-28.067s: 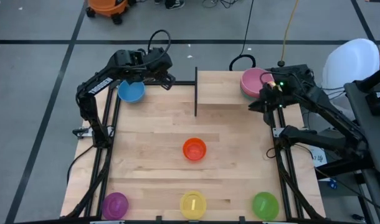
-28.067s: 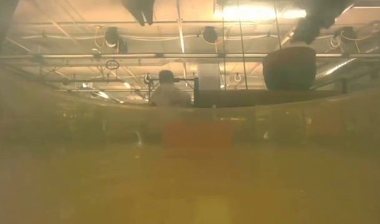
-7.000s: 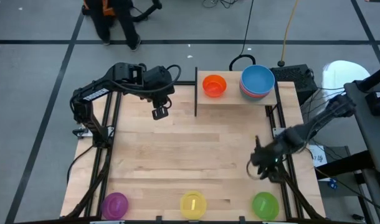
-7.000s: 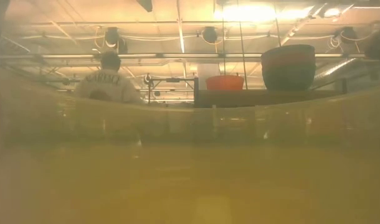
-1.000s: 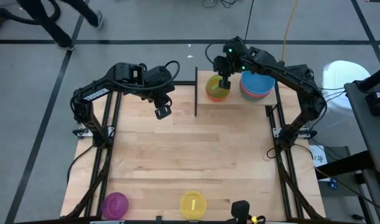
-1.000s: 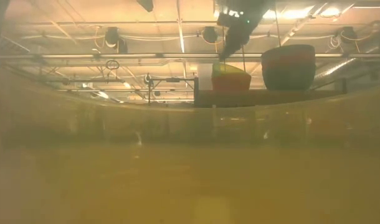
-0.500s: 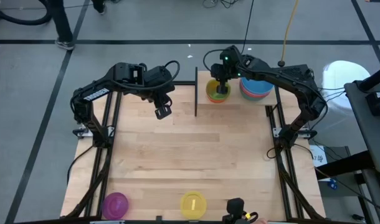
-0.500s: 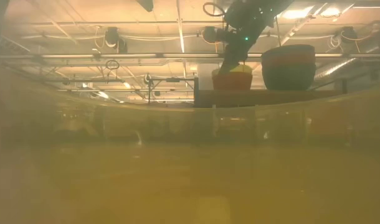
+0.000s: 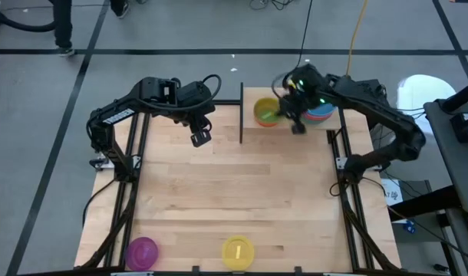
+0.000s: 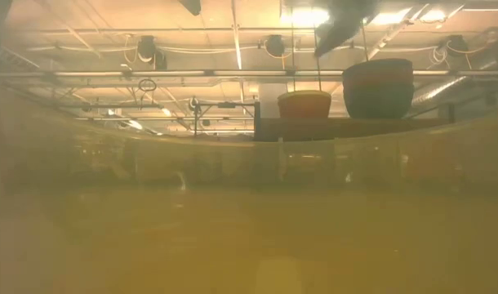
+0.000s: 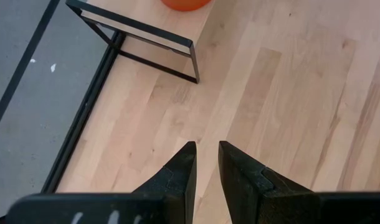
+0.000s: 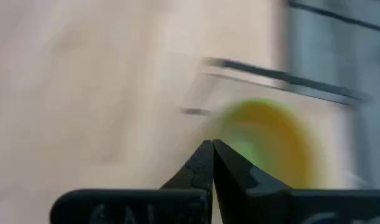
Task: Place and stack bowls onto a shelf
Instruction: Stack the yellow bowl inside the green bowl on the shelf
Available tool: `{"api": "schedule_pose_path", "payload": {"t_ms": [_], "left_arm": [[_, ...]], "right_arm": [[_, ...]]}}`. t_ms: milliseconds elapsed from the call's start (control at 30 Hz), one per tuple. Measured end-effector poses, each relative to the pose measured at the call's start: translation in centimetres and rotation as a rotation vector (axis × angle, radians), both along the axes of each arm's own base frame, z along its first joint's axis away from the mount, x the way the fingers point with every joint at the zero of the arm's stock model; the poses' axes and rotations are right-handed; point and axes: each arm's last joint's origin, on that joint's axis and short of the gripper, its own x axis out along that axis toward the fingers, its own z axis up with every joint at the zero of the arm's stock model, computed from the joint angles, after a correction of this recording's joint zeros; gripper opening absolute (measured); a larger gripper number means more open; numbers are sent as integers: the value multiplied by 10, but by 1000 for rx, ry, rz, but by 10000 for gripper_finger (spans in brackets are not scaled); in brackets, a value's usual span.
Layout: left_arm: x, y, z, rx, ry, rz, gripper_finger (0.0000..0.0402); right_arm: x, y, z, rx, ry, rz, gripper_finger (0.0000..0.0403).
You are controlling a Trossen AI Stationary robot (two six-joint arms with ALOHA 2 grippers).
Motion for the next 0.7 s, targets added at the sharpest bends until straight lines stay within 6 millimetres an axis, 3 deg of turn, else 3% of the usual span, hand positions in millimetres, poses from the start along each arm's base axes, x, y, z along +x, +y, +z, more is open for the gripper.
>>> {"api": "schedule_pose_path", "payload": {"t_ms": [100, 233, 433, 700], "left_arm": [[0, 0, 0, 3, 2, -6, 74], [0, 0, 0, 10, 6, -19, 74], [0, 0, 0, 10, 5, -20, 74], [0, 0, 0, 13, 7, -26, 74]], "right_arm": [[-9, 24, 3, 86, 36, 118, 0], [-5, 36, -12, 58, 85, 144, 0], [5, 34, -49, 13, 109, 115, 0], [7, 24, -78, -3, 95, 64, 0]]}}
